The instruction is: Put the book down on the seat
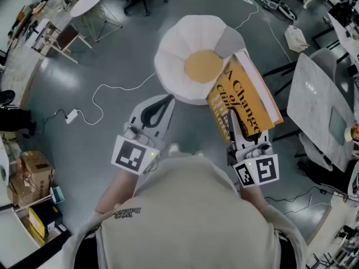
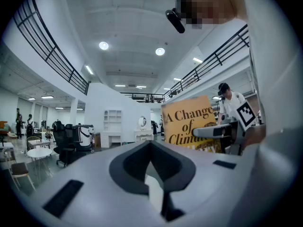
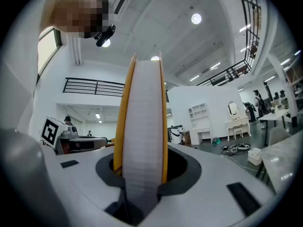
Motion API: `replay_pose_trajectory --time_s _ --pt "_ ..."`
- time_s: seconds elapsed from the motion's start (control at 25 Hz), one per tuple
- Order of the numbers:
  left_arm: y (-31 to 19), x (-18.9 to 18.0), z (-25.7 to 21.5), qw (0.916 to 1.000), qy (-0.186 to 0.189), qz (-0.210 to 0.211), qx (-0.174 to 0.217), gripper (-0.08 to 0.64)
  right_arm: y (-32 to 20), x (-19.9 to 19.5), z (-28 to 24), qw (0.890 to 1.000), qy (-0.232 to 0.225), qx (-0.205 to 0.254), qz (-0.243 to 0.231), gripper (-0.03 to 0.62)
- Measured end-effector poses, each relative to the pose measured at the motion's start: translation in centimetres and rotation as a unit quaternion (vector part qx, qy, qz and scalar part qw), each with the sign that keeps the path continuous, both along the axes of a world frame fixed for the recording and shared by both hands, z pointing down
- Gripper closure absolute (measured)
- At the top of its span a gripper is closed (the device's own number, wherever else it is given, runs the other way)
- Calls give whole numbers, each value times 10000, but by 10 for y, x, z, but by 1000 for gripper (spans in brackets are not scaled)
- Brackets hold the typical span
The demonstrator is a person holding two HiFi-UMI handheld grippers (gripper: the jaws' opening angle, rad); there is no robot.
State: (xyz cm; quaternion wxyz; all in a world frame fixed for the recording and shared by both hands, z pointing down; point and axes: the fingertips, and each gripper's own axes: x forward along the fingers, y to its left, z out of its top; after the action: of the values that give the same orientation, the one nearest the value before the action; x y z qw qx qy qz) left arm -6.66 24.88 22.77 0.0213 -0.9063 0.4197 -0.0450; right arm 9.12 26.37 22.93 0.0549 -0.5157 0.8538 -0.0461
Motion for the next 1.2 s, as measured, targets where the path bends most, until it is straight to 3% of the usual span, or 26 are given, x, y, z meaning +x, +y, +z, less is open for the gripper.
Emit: replay_pose_trajectory --time_s 0.16,0.52,0.96,1.2 --pt "6 5 2 9997 -220 46 89 549 2 3 -6 9998 65 158 92 449" --pt "14 18 2 10000 -25 -65 32 550 11 23 -8 9998 -86 65 159 446" --pt "16 17 4 9999 37 -110 -16 551 16 17 -12 9995 242 132 139 445" --pt "38 52 7 9999 99 -27 -68 551 36 49 -6 9992 327 194 129 445"
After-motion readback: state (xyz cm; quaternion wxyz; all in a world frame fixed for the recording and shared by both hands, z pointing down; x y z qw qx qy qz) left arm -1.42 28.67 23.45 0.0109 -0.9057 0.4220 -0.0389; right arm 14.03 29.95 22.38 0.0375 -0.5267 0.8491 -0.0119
